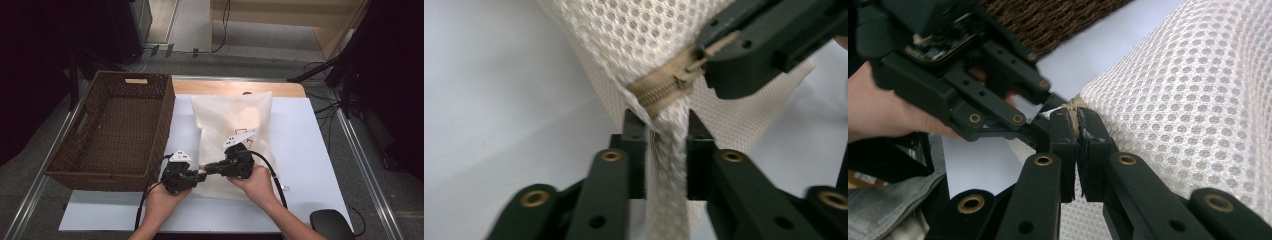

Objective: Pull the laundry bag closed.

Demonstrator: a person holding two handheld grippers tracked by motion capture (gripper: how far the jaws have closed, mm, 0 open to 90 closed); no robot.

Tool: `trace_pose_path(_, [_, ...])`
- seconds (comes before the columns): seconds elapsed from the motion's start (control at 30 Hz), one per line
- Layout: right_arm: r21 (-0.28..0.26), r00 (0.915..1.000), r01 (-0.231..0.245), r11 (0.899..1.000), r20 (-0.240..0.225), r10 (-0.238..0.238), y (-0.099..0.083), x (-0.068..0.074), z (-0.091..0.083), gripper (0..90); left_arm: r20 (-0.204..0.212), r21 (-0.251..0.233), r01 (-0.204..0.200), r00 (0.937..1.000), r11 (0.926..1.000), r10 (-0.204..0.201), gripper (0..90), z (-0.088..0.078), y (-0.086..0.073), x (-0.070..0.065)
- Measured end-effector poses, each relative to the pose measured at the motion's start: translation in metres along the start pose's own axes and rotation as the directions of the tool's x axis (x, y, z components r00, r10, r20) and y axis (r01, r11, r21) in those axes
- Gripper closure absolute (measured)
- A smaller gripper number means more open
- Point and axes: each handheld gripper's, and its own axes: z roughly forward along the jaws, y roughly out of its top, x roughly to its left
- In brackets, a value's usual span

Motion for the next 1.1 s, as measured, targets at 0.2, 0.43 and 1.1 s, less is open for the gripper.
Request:
trace_pose_path(0.2, [-0.001,0.9999,0.012,1.000,-0.012,-0.012,-0.001,0.001,-0.004,87.6,0.036,0.005,-0.015,0.9992,0.9999,0.015,74.2,-0.001,0.006,0.003])
trace_pose_path(0.43, [-0.024,0.9998,0.005,1.000,-0.020,-0.006,-0.002,-0.001,-0.007,87.7,0.041,-0.006,0.003,0.9991,1.0000,-0.003,85.3,-0.007,0.008,-0.001])
trace_pose_path(1.1, [-0.051,0.9986,-0.048,0.998,-0.024,0.047,-0.009,-0.010,-0.012,88.2,0.009,-0.025,0.027,0.9996,0.9993,-0.027,87.0,-0.015,0.012,-0.004])
